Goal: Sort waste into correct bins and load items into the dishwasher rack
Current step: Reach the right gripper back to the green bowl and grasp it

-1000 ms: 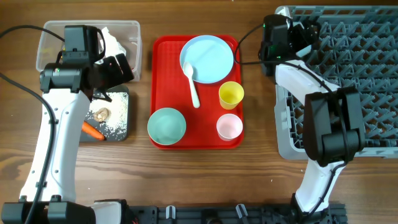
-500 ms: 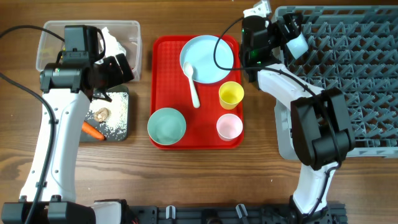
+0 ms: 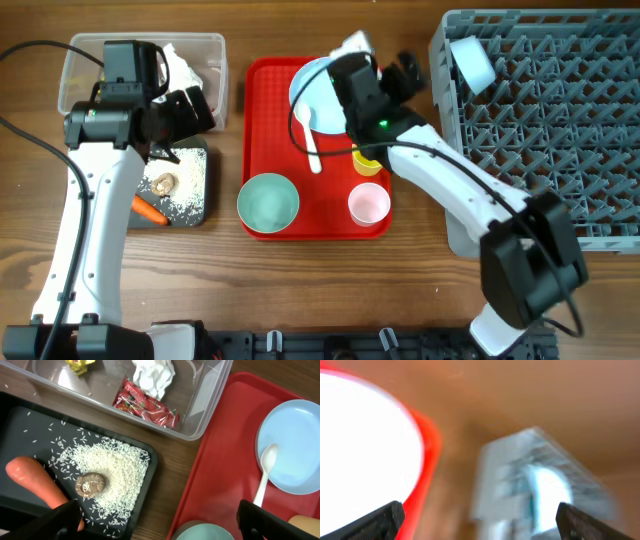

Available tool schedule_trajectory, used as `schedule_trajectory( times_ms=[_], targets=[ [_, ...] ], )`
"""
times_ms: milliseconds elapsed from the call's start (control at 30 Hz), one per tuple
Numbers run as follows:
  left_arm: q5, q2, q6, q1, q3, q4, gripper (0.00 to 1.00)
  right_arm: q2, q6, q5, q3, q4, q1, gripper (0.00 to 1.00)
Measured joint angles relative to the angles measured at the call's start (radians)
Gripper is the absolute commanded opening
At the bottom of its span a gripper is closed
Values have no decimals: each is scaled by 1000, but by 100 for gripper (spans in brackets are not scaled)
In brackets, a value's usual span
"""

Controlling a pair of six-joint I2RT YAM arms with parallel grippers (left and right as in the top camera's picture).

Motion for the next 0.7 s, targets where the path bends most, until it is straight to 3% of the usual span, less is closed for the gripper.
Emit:
schedule_trajectory(
  times_ms=[200, 300, 467, 533, 600, 700],
  targets=[
    [0, 2, 0, 0, 0, 1, 100, -214, 283, -631, -2, -203, 3, 100],
    [0, 2, 0, 0, 0, 0, 100, -274, 350, -875, 3, -266, 4, 100],
    [0, 2, 0, 0, 0, 1, 100, -238, 394, -1106, -27, -305, 15, 100],
    [0, 2, 0, 0, 0, 1, 100, -218, 427, -1135, -58, -291, 31, 90],
    [0, 2, 0, 0, 0, 0, 100, -170, 544, -1096, -94, -288, 62, 69],
    [0, 2, 0, 0, 0, 1, 100, -108, 658, -1017, -115, -254, 98, 61]
  ],
)
